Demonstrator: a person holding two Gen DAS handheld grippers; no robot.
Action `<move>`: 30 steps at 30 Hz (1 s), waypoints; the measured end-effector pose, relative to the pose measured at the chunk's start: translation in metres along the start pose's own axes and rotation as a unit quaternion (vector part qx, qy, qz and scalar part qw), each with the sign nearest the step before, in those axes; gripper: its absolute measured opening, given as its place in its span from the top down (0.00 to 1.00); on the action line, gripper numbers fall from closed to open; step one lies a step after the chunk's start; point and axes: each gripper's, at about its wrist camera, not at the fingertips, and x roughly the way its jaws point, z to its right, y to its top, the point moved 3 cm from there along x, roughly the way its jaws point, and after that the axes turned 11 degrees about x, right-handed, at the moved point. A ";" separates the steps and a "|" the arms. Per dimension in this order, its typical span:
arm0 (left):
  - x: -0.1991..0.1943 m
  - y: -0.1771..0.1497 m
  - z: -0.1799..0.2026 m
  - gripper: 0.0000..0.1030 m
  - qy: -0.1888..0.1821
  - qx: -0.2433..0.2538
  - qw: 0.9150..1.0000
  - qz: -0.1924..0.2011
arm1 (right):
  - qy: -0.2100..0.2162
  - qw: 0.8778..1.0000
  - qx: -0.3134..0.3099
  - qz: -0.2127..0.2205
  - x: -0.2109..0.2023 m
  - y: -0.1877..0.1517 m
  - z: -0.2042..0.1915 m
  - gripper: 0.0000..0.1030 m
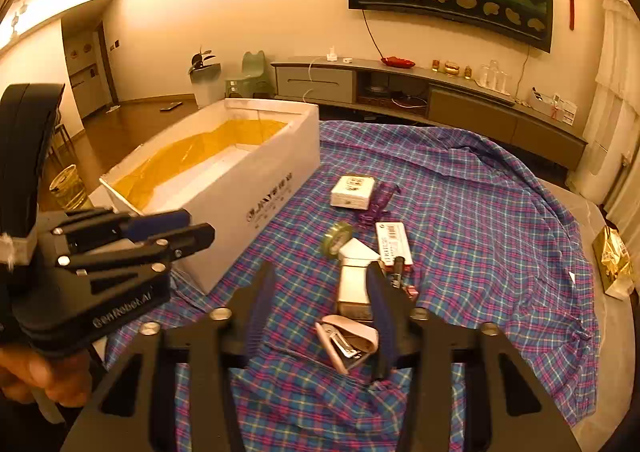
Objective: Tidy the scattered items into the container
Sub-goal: 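Reach the left tool to the gold tin while the right tool reaches the black marker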
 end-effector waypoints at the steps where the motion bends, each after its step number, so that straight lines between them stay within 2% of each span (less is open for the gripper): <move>1: -0.002 0.000 0.000 0.83 0.000 0.001 1.000 0.002 | 0.003 1.000 -0.002 0.001 0.000 0.000 -0.003 0.63; 6: -0.008 0.000 -0.001 0.89 0.001 0.001 1.000 0.012 | 0.014 1.000 -0.014 0.004 -0.003 0.002 -0.019 0.78; 8: -0.011 0.000 -0.003 0.91 0.004 0.001 1.000 0.016 | 0.018 1.000 -0.019 0.002 -0.001 0.002 -0.025 0.81; 16: -0.014 -0.002 -0.010 0.92 0.007 -0.005 1.000 0.023 | 0.025 0.999 -0.022 -0.012 0.006 -0.002 -0.035 0.83; 22: -0.013 0.000 -0.011 0.92 -0.006 -0.017 0.999 0.029 | 0.024 0.999 -0.014 -0.020 0.010 -0.004 -0.031 0.81; 23: -0.011 0.000 -0.011 0.86 -0.010 -0.018 0.999 0.029 | 0.025 0.999 -0.012 -0.021 0.011 -0.004 -0.030 0.78; 24: -0.010 0.000 -0.010 0.71 -0.011 -0.020 0.999 0.028 | 0.025 0.999 -0.011 -0.023 0.012 -0.005 -0.029 0.71; 25: -0.009 0.000 -0.011 0.66 -0.009 -0.022 0.999 0.029 | 0.026 0.999 -0.011 -0.024 0.013 -0.005 -0.028 0.66; 27: -0.007 0.000 -0.013 0.60 -0.010 -0.027 0.999 0.027 | 0.023 0.999 -0.009 -0.026 0.015 -0.007 -0.025 0.54; 30: -0.006 0.002 -0.012 0.56 -0.014 -0.029 0.999 0.028 | 0.031 0.999 -0.003 -0.031 0.018 -0.009 -0.020 0.50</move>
